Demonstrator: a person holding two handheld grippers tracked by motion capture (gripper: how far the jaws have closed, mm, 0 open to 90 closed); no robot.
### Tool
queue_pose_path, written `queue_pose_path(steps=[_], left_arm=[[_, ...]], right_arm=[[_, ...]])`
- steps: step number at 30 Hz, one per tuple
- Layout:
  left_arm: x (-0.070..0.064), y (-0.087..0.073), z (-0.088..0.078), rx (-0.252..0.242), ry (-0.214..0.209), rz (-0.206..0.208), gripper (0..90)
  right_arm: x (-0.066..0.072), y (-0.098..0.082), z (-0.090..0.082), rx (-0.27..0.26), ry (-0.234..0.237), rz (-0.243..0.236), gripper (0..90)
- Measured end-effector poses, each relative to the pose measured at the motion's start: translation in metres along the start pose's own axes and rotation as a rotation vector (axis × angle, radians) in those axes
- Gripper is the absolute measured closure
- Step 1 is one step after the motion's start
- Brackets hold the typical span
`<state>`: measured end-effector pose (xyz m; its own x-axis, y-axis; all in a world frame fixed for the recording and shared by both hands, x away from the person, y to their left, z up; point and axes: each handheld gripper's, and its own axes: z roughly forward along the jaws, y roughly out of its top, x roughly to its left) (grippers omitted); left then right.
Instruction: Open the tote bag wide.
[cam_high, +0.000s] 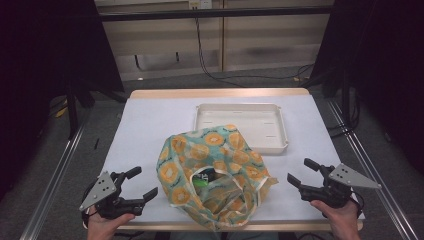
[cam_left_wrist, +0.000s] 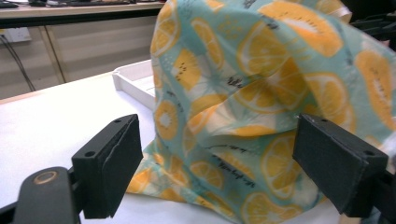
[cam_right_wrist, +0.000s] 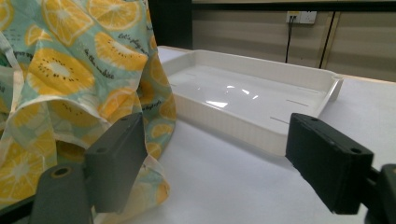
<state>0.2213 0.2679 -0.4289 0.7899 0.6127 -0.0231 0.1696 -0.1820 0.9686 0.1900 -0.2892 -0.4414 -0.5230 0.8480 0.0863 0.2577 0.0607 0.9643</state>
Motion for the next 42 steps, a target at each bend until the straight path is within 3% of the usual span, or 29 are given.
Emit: queue_pose_path(steps=[1,8,12,15,16,18,20,21,22,23,24,27,28,31,32,33,35,37,39,40,41,42], left_arm=[[0.0,0.0,-0.001,0.017,-0.007,0.029,18.1],[-0.003,0.001,0.0,0.016,-0.052,0.024,30.3],[-0.008,0.003,-0.001,0.02,-0.066,0.026,37.5],[-0.013,0.006,-0.003,0.019,-0.104,0.038,43.4],[-0.015,0.007,-0.004,0.015,-0.11,0.042,47.9],[-0.019,0.009,-0.006,0.003,-0.122,0.052,51.1],[-0.024,0.013,-0.007,-0.006,-0.155,0.061,53.6],[-0.029,0.014,-0.007,0.002,-0.183,0.069,58.3],[-0.029,0.014,-0.007,0.002,-0.183,0.069,60.0],[-0.032,0.016,-0.005,0.007,-0.21,0.078,60.0],[-0.035,0.018,0.0,0.033,-0.247,0.105,66.4],[-0.041,0.021,0.004,0.033,-0.279,0.094,70.6],[-0.04,0.022,0.005,0.046,-0.286,0.111,72.2],[-0.045,0.023,0.015,0.059,-0.298,0.106,72.8],[-0.046,0.023,0.017,0.067,-0.3,0.115,70.1],[-0.049,0.023,0.021,0.076,-0.296,0.12,65.4],[-0.053,0.024,0.029,0.093,-0.294,0.153,63.6],[-0.055,0.024,0.032,0.094,-0.29,0.15,62.9],[-0.055,0.023,0.037,0.104,-0.287,0.16,59.6],[-0.055,0.022,0.038,0.105,-0.288,0.159,59.6],[-0.054,0.02,0.044,0.118,-0.286,0.162,57.5],[-0.054,0.02,0.044,0.118,-0.286,0.162,56.4]], right_arm=[[0.001,0.0,0.0,-0.006,0.003,-0.014,18.8],[0.01,0.003,0.0,0.006,0.052,-0.026,25.9],[0.016,0.007,0.001,0.018,0.092,-0.038,35.7],[0.021,0.01,0.002,0.017,0.128,-0.045,41.9],[0.024,0.012,0.003,0.032,0.171,-0.059,46.4],[0.028,0.014,0.004,0.03,0.18,-0.065,49.8],[0.03,0.015,0.004,0.026,0.192,-0.071,52.1],[0.035,0.018,0.005,0.027,0.219,-0.085,59.9],[0.035,0.018,0.005,0.027,0.219,-0.085,59.9],[0.037,0.02,0.006,0.023,0.228,-0.092,66.1],[0.042,0.025,0.008,0.018,0.259,-0.126,71.9],[0.046,0.03,0.011,0.012,0.286,-0.124,76.8],[0.048,0.032,0.013,0.013,0.305,-0.125,77.9],[0.059,0.034,0.024,0.027,0.344,-0.146,75.6],[0.062,0.035,0.028,0.031,0.349,-0.155,71.9],[0.068,0.038,0.036,0.04,0.361,-0.178,60.8],[0.071,0.043,0.046,0.045,0.383,-0.197,60.4],[0.072,0.044,0.051,0.045,0.398,-0.197,58.3],[0.078,0.046,0.068,0.063,0.417,-0.213,48.0],[0.078,0.046,0.068,0.063,0.417,-0.213,48.0],[0.083,0.046,0.077,0.083,0.422,-0.216,38.6],[0.085,0.046,0.08,0.09,0.423,-0.218,37.6]])
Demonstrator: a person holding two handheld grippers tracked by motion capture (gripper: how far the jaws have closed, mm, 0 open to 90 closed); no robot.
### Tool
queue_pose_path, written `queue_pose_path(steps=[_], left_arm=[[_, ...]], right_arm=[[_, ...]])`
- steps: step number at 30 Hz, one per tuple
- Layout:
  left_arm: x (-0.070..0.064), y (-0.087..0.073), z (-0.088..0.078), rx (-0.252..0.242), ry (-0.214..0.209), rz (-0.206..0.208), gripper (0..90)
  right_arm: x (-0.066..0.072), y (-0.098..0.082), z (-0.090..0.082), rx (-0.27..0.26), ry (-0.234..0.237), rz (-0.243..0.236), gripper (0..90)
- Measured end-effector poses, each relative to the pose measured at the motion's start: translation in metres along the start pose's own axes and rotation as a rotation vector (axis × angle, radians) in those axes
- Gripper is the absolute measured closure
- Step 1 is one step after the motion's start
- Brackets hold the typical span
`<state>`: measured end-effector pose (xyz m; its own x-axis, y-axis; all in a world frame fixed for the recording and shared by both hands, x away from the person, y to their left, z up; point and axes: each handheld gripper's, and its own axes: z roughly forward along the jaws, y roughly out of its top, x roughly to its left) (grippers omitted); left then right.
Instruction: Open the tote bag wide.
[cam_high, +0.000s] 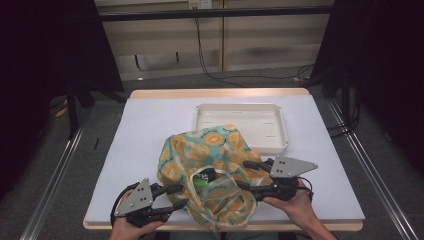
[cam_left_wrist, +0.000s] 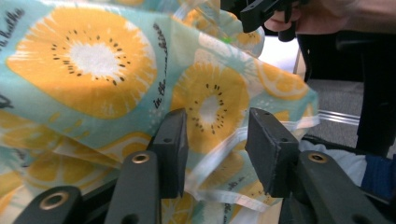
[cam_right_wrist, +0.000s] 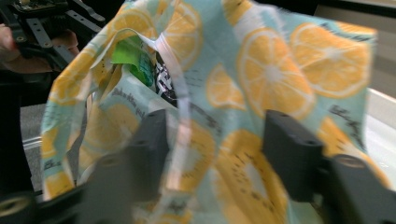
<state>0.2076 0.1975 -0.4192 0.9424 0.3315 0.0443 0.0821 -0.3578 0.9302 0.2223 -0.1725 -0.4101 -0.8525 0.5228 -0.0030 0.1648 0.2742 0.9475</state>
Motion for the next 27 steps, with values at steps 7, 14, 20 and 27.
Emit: queue_pose_path(steps=[7,14,20,27], left_arm=[[0.005,-0.007,0.012,0.06,-0.02,-0.007,48.2],[-0.002,-0.002,0.012,0.052,-0.05,0.012,42.0],[-0.009,0.008,0.005,-0.001,-0.068,0.011,42.9],[-0.01,0.005,0.013,0.035,-0.054,0.059,48.2]], right_arm=[[-0.001,-0.003,0.019,0.044,0.009,-0.016,34.5],[-0.006,-0.015,0.023,0.09,0.023,-0.015,67.7],[-0.006,-0.008,0.017,0.062,0.042,-0.016,89.7],[-0.007,0.008,0.005,0.002,0.039,-0.01,90.0]])
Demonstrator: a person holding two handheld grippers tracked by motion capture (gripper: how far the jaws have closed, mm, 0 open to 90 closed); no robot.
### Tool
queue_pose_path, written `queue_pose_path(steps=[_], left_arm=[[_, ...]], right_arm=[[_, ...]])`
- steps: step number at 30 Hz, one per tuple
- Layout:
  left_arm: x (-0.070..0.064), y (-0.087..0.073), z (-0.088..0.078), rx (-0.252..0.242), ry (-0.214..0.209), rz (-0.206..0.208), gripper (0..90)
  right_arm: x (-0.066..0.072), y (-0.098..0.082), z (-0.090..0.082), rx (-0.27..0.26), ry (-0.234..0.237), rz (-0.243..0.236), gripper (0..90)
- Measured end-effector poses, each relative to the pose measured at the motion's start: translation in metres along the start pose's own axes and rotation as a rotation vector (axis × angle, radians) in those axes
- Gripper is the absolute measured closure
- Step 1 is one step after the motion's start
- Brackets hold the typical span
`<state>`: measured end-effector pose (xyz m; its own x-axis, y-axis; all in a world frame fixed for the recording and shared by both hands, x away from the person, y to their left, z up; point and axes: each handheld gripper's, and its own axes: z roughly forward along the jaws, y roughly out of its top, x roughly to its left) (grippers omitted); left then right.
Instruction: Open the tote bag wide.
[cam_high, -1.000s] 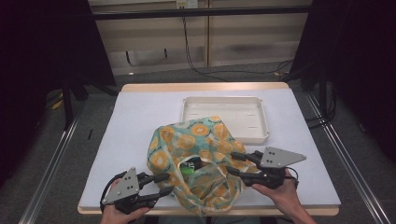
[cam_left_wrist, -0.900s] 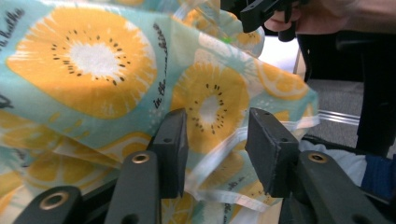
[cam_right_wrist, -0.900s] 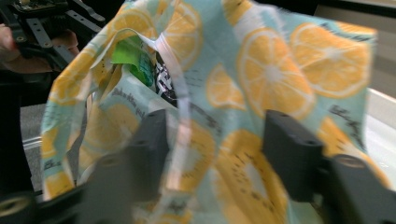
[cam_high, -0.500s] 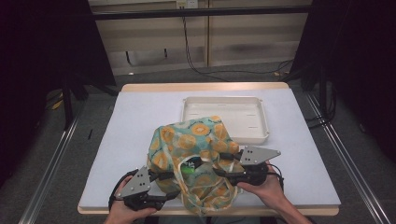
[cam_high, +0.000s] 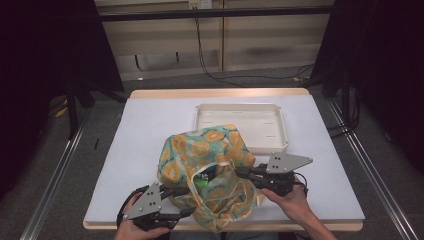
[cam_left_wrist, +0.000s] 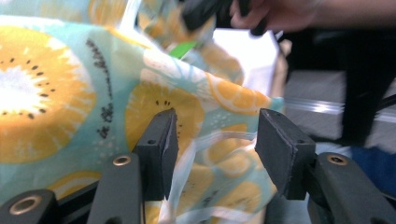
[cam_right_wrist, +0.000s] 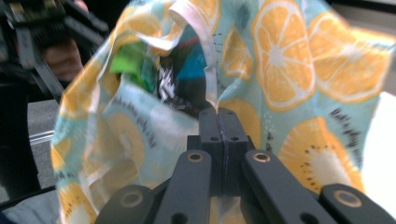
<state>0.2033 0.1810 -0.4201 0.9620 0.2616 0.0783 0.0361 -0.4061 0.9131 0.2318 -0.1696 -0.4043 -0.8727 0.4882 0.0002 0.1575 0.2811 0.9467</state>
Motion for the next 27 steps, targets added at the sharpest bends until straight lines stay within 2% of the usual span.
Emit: queue_pose_path(steps=[2,6,7,8,9,11,13,14,15,18,19,20,21,23,25,27], left_arm=[[0.002,-0.003,0.002,0.01,0.017,-0.005,50.1],[0.007,-0.005,0.0,0.028,0.052,-0.022,50.7],[0.007,-0.005,0.001,0.01,0.05,-0.032,50.6],[0.008,-0.005,0.0,0.019,0.052,-0.033,54.9],[0.008,-0.005,0.0,0.019,0.039,-0.036,54.9],[0.008,-0.004,-0.002,0.02,0.0,-0.031,64.2],[0.006,-0.001,-0.004,0.001,-0.001,-0.04,79.3],[0.006,0.001,-0.005,-0.012,-0.032,-0.041,85.7],[0.006,0.002,-0.007,-0.016,-0.029,-0.032,90.0],[0.004,0.009,-0.007,-0.063,-0.045,-0.041,90.0],[0.003,0.012,-0.009,-0.066,-0.046,-0.034,88.5],[0.003,0.015,-0.009,-0.083,-0.064,-0.03,85.8],[0.002,0.019,-0.01,-0.093,-0.055,-0.025,81.3],[0.002,0.025,-0.012,-0.11,-0.064,-0.021,80.0],[0.004,0.033,-0.015,-0.128,-0.049,-0.003,76.8],[0.009,0.04,-0.017,-0.153,-0.015,0.002,72.2]], right_arm=[[-0.005,0.007,-0.001,-0.011,-0.019,-0.011,90.0],[-0.011,0.012,0.0,-0.019,-0.029,-0.011,90.0],[-0.013,0.014,0.0,-0.027,-0.033,-0.012,90.0],[-0.016,0.019,0.0,-0.038,-0.039,-0.013,90.0],[-0.016,0.019,0.0,-0.038,-0.039,-0.013,90.0],[-0.018,0.024,-0.002,-0.05,-0.049,-0.017,90.0],[-0.019,0.027,-0.002,-0.044,-0.053,-0.025,90.0],[-0.019,0.027,-0.001,-0.043,-0.048,-0.022,90.0],[-0.019,0.027,0.0,-0.039,-0.049,-0.023,90.0],[-0.019,0.027,0.004,-0.033,-0.043,-0.019,90.0],[-0.019,0.027,0.004,-0.036,-0.039,-0.017,90.0],[-0.019,0.027,0.005,-0.037,-0.039,-0.015,90.0],[-0.02,0.028,0.006,-0.043,-0.039,-0.011,90.0],[-0.021,0.028,0.006,-0.042,-0.038,-0.01,90.0],[-0.021,0.028,0.006,-0.04,-0.039,-0.009,90.0],[-0.021,0.028,0.006,-0.044,-0.043,-0.006,90.0]])
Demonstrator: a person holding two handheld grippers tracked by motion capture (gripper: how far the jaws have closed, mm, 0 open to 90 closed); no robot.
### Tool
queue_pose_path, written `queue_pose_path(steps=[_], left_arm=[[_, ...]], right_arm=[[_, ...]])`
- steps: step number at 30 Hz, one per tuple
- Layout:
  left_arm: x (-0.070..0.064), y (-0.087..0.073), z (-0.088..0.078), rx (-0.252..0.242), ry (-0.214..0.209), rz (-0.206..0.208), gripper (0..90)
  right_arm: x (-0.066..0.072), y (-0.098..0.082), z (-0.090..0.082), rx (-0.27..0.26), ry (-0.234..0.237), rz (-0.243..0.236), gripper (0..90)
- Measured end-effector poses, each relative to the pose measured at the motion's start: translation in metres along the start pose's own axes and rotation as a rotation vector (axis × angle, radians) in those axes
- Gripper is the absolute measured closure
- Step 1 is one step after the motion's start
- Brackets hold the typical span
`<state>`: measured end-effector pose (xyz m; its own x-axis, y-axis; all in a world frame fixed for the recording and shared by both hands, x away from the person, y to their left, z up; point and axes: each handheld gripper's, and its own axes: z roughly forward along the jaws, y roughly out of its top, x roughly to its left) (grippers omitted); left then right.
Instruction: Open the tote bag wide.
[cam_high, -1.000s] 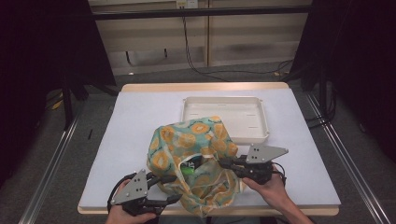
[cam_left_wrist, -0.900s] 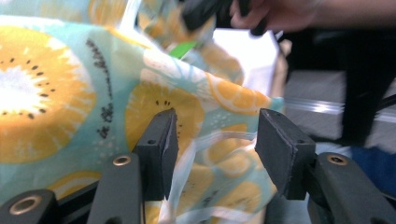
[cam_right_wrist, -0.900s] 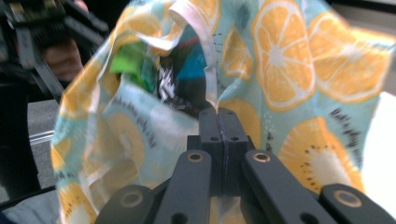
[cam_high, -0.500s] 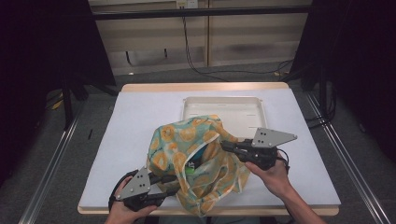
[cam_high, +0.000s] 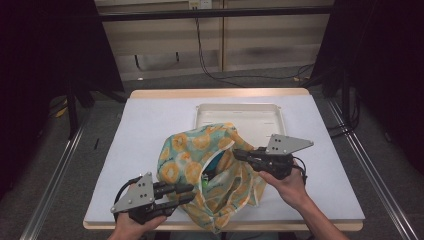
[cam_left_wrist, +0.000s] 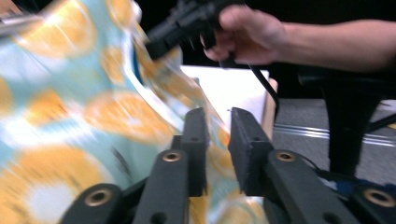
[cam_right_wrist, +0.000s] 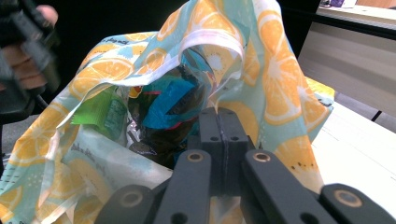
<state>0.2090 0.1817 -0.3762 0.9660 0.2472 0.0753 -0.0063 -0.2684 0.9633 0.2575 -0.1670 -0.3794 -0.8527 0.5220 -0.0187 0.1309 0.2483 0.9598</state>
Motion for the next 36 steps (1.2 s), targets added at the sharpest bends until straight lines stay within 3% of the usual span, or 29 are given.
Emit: queue_pose_path(steps=[1,2,3,5,6,10,15,16,17,18,19,20,21,24,30,36], left_arm=[[0.003,0.002,0.0,0.001,0.005,0.005,65.6],[0.005,0.002,0.002,0.014,0.02,0.019,65.6],[0.007,0.001,0.004,0.03,0.038,0.022,58.1],[0.011,-0.005,0.008,0.044,0.047,0.003,55.8],[0.013,-0.013,0.012,0.068,0.069,-0.004,49.5],[0.016,-0.022,0.015,0.079,0.074,-0.008,43.4],[0.014,-0.026,0.021,0.111,0.08,0.028,37.9],[0.013,-0.026,0.021,0.106,0.083,0.03,46.3],[0.014,-0.026,0.019,0.113,0.082,0.039,46.3],[0.015,-0.025,0.018,0.112,0.084,0.034,51.8],[0.017,-0.024,0.017,0.1,0.085,0.016,63.4],[0.018,-0.024,0.016,0.098,0.083,0.008,63.4],[0.02,-0.022,0.015,0.097,0.073,0.001,70.0],[0.022,-0.019,0.012,0.073,0.053,-0.025,73.9],[0.022,-0.01,0.004,0.043,0.031,-0.032,79.0],[0.032,-0.006,-0.007,-0.012,0.03,-0.084,85.9]], right_arm=[[0.0,0.0,0.0,0.002,0.005,-0.002,90.0],[0.0,0.0,0.0,0.002,0.005,-0.002,90.0],[0.0,0.0,0.0,0.004,0.007,-0.004,90.0],[0.0,0.0,0.001,0.005,0.006,-0.002,90.0],[-0.001,0.0,0.001,0.005,0.005,0.002,90.0],[-0.002,0.0,0.002,0.006,0.007,0.001,90.0],[-0.003,0.0,0.005,0.012,0.009,0.002,90.0],[-0.003,0.0,0.005,0.013,0.011,0.002,90.0],[-0.003,0.0,0.005,0.013,0.011,0.002,90.0],[-0.003,0.0,0.006,0.013,0.012,0.001,90.0],[-0.003,0.0,0.006,0.014,0.012,0.0,90.0],[-0.003,0.0,0.006,0.014,0.012,0.0,90.0],[-0.003,0.0,0.005,0.013,0.009,0.003,90.0],[-0.004,0.001,0.005,0.009,0.007,0.003,90.0],[-0.005,0.007,0.002,-0.008,0.001,0.001,90.0],[-0.006,0.013,0.0,-0.031,0.008,0.001,90.0]])
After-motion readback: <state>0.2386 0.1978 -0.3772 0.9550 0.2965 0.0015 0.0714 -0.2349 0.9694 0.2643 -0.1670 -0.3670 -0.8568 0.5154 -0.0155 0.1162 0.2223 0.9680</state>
